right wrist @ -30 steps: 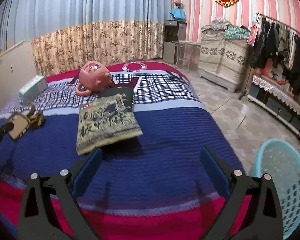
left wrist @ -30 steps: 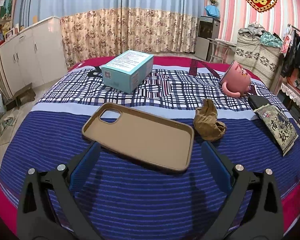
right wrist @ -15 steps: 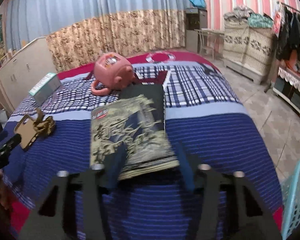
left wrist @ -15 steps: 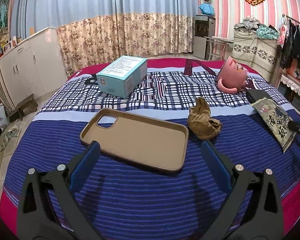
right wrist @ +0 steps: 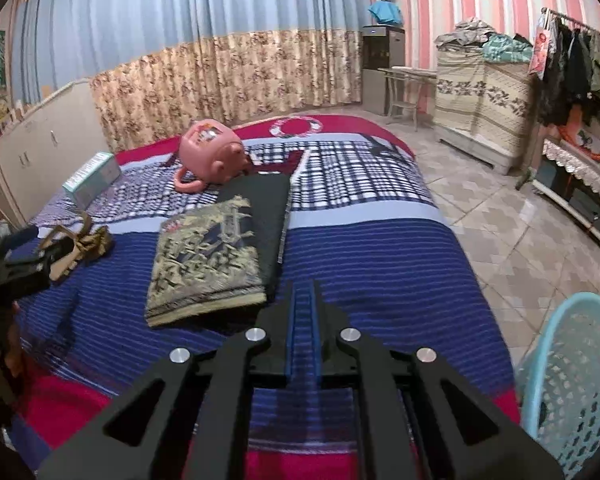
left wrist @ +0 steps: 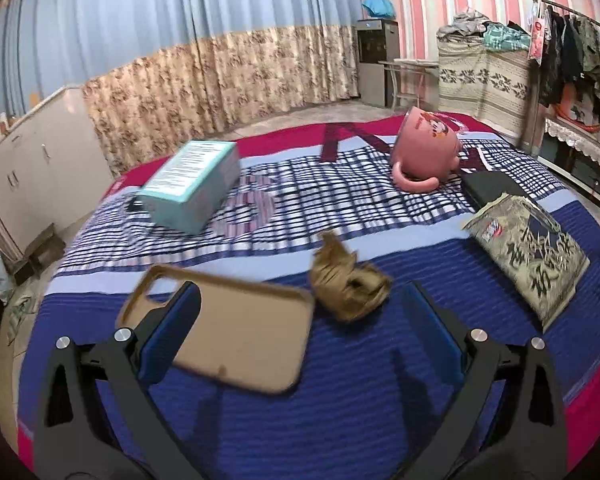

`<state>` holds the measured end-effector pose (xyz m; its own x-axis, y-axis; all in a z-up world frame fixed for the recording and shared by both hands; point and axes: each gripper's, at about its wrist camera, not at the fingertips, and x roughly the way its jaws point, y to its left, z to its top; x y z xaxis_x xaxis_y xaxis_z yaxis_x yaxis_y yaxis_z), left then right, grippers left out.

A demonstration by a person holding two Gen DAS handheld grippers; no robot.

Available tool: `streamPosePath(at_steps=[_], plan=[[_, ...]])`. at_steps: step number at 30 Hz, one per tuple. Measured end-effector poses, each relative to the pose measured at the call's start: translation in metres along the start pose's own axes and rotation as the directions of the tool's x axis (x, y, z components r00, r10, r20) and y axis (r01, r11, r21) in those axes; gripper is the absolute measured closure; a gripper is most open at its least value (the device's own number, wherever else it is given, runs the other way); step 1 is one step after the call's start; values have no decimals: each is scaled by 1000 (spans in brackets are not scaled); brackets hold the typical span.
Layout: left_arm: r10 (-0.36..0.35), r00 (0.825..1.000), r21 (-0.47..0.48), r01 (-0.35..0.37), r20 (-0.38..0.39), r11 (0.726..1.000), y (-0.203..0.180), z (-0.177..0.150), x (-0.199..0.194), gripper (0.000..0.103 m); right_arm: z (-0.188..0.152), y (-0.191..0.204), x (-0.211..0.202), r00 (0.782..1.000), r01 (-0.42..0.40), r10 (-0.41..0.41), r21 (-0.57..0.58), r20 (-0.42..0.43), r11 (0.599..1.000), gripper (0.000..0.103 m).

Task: Collect trash
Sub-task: 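Grasp the khaki crumpled cloth with the left tool while the right tool grasps the printed snack package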

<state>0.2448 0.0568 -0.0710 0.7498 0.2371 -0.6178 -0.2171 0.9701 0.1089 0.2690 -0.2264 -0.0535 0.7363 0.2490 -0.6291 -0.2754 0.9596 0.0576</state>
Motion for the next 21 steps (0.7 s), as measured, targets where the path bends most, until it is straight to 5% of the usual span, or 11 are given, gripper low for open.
streamPosePath(at_steps=[2,3,10,21], plan=[[-13,999,-3,13,-35,1000,-5,4,13,6,0,-1,1,1000,16,-16,13,3,1000,30],[-18,998,2,18,-58,1000,-8,6,21,7,0,-1,0,1000,19,-19,26,18,999,24],[-51,994,38,55,-94,998,-18,1,36,55,2,25,19,1000,16,-16,-11,7,1000,23],[-53,997,-3,52,-53,999,-13,-4,29,57,8,47,41,1000,14,-13,22,-22,1000,23]])
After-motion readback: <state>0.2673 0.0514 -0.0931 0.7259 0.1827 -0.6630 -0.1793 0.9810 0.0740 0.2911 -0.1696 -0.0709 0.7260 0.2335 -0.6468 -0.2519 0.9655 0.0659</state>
